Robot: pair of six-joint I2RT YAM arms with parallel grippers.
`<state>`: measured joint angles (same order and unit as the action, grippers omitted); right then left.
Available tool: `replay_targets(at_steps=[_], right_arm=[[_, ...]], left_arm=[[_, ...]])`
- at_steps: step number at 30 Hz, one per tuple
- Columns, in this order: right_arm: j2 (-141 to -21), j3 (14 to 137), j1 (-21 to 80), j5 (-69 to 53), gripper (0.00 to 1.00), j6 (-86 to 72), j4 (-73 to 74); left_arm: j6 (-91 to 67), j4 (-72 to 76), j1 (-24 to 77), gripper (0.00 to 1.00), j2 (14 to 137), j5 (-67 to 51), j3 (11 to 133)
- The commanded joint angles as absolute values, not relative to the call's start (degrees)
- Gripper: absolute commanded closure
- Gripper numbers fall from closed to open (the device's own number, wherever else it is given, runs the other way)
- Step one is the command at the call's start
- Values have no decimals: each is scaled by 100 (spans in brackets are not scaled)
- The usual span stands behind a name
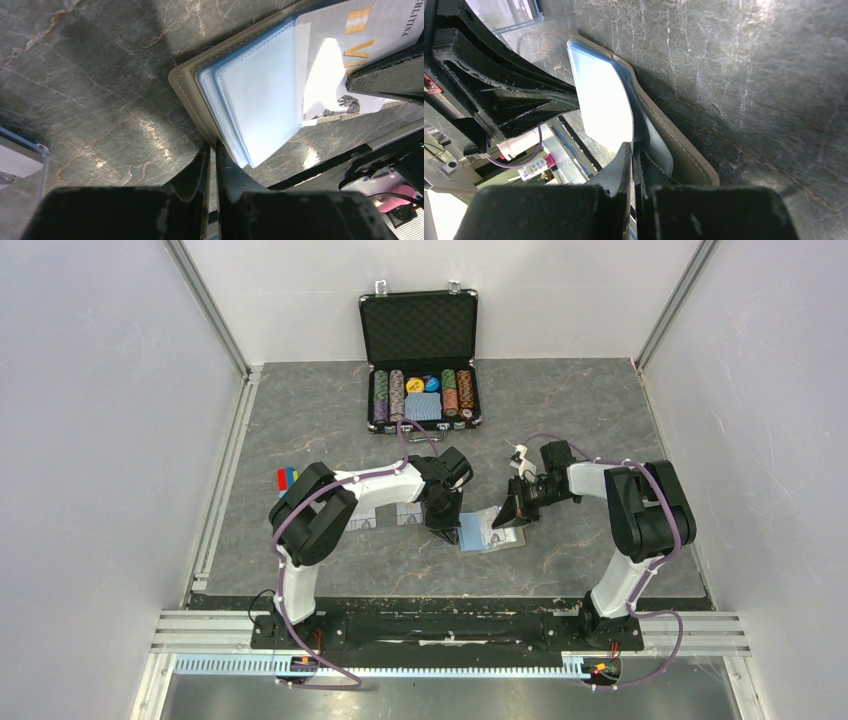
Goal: Put the credit cards into the card holder
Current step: Insert the credit card into the card holder.
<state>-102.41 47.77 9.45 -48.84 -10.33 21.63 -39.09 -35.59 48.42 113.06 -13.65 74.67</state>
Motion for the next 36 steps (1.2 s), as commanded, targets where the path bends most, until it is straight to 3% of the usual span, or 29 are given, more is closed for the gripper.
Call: replay_targets(at_steps=[1, 19, 25, 28, 36], right_arm=[[-10368, 4502, 983, -4436, 100, -979, 1932], [-10200, 3843, 1240, -4610, 100, -1662, 824], [-10187, 3753, 1496, -4593, 98, -2066, 374], [-10027, 3717, 1507, -4420, 94, -2093, 467], [-9536, 3850, 1511, -3770, 70, -1757, 1287]], left_arm=[[-3562, -3770, 4934, 88, 11677, -983, 7407], [-3527, -3812, 4966, 89, 11763, -1046, 7528], [-3511, -3806, 4975, 94, 11777, -1090, 7569], [-3503, -3835, 4975, 95, 11768, -1085, 7593], [-3452, -3901, 4975, 96, 11769, -1057, 7642]])
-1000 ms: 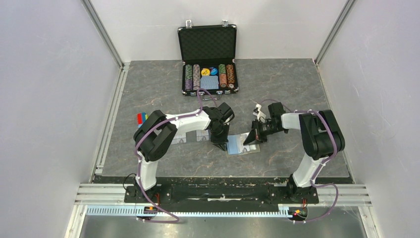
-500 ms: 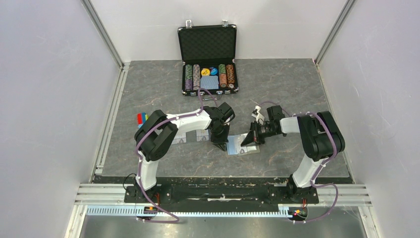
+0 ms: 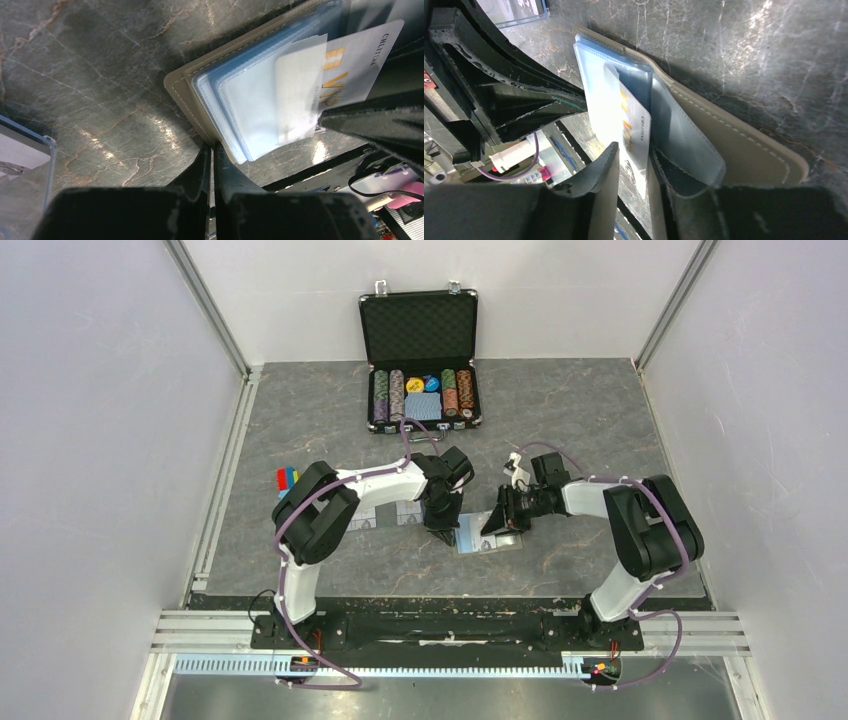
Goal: Put the credit cards into the card holder
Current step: Insert the credit card into the card holder.
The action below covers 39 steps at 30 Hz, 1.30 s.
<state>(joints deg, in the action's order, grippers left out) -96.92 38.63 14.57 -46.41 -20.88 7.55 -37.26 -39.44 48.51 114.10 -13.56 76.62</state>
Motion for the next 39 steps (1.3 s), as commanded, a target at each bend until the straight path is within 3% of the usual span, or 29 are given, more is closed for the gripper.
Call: replay_targets(at_steps=[1, 5, 15, 17, 22, 28, 32, 39], right_arm=[[-9503, 3898, 1512, -3714, 67, -1710, 1370], [-9348, 4061, 1511, -3542, 55, -1579, 1664], [-9124, 4565, 1554, -3112, 42, -1230, 2391], [-9137, 4564, 1573, -3150, 44, -1238, 2351], [-9393, 4414, 1710, -3558, 60, -1410, 1941], [-9623, 4641, 2131, -3752, 87, -1642, 1825], [-9692, 4758, 2314, -3871, 91, -1872, 1675], [-9499, 4626, 2350, -4242, 89, -2366, 1136]], left_arm=[[-3449, -3902, 4970, 96, 11780, -1057, 7638], [-3443, -3902, 4975, 97, 11797, -1066, 7644], [-3402, -3961, 4974, 98, 11804, -1049, 7743], [-3402, -3964, 4974, 98, 11808, -1059, 7756], [-3396, -3957, 4973, 98, 11829, -1094, 7763], [-3394, -3963, 4988, 98, 11816, -1139, 7786], [-3400, -3978, 5008, 98, 11795, -1127, 7813], [-3380, -4078, 5009, 96, 11600, -956, 7868]])
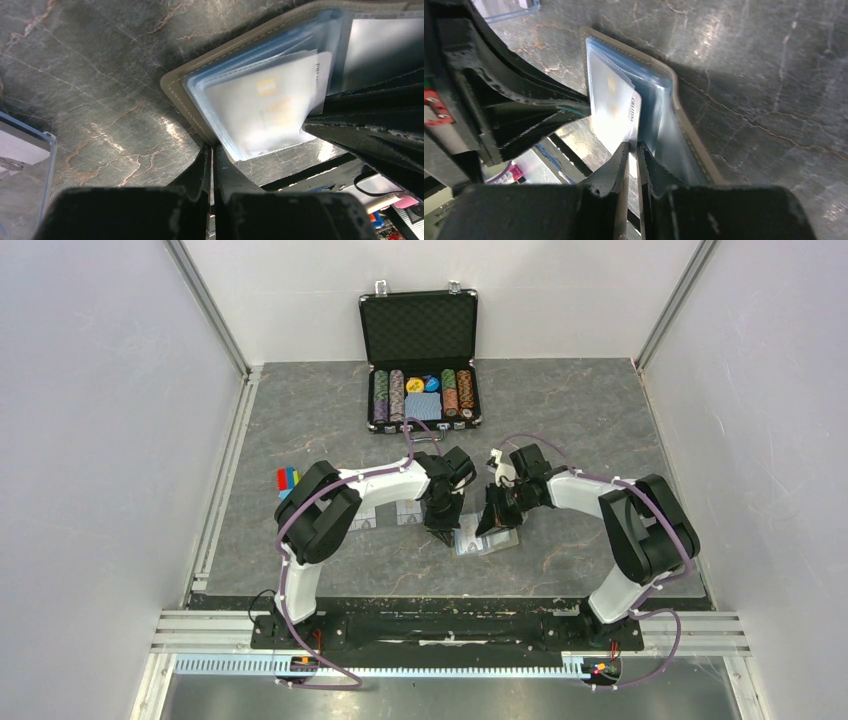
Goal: Put the credit cards into the card holder
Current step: Insert the credit card into the card holder.
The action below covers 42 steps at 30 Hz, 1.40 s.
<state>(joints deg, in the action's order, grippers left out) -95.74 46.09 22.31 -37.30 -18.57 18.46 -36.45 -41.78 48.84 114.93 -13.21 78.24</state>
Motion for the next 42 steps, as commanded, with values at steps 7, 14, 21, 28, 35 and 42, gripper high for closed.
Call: replay_targets(at_steps=[7, 14, 21, 28, 35, 42], right_arm=[[-9512, 4289, 2417, -4377, 87, -2694, 712], [-9303, 4543, 2407, -3828, 65, -2222, 1319], [-8928, 4896, 2408, -3523, 41, -1892, 2014], [-8923, 5007, 2390, -3284, 59, -1677, 2244], [-9188, 4601, 2347, -3446, 84, -1740, 1785], [-9382, 4358, 2292, -3340, 93, -1650, 1627]], left_arm=[[-3327, -4087, 5013, 95, 11618, -1002, 7984], [-3261, -4396, 5019, 82, 11149, -508, 7972], [-3282, -4279, 4946, 55, 10620, -947, 7927], [-4016, -2866, 4632, 52, 10301, -2025, 7145], [-4607, -1824, 4373, 52, 10357, -2399, 6500], [-4779, -1578, 4343, 54, 10468, -2453, 6400]])
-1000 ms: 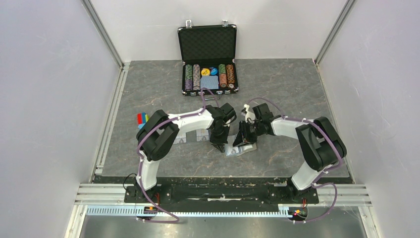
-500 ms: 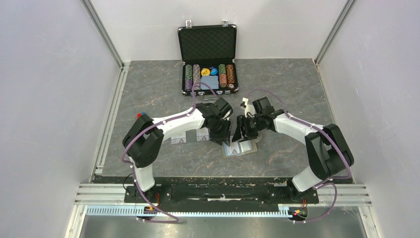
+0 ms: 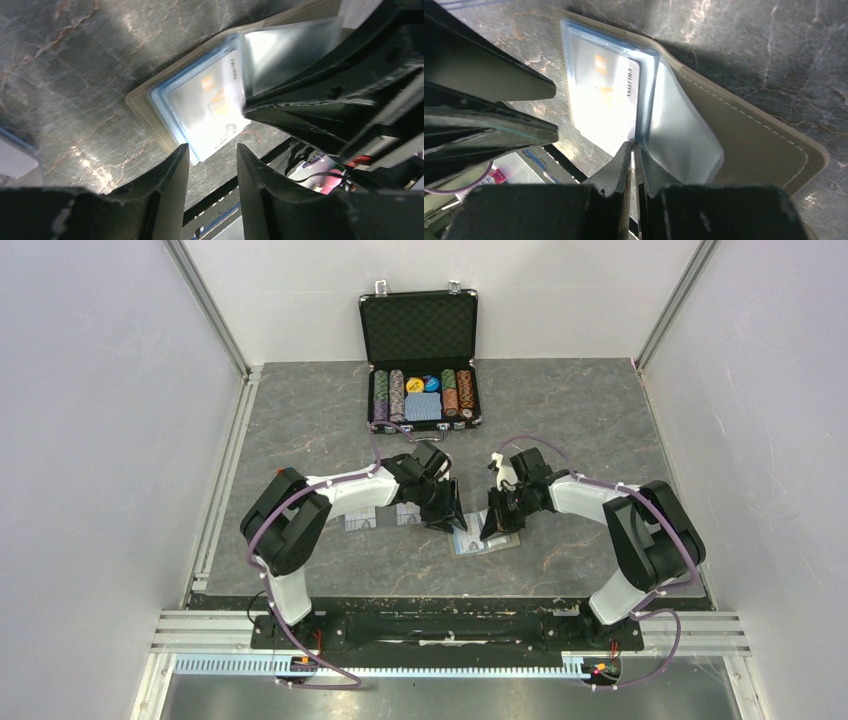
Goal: Put the credit cards into the card holder
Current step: Insert the credit card into the card holder.
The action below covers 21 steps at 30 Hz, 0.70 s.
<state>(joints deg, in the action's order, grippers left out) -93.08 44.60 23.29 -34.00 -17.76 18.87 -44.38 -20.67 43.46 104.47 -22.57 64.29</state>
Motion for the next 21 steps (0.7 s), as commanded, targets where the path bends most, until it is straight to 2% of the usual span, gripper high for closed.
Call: replay_targets(at_steps=[1, 14, 21], right_arm=[[-9412, 4322, 2285, -3346, 94, -1646, 1596], [-9495, 4151, 2285, -3313, 97, -1650, 1508], [-9509, 4157, 2278, -3331, 97, -1652, 1502]], left_arm=[[-4788, -1562, 4342, 55, 10455, -2452, 6398], [-4641, -2137, 4350, 55, 10705, -1974, 6636], [-4779, -1678, 4351, 55, 10851, -2254, 6575]])
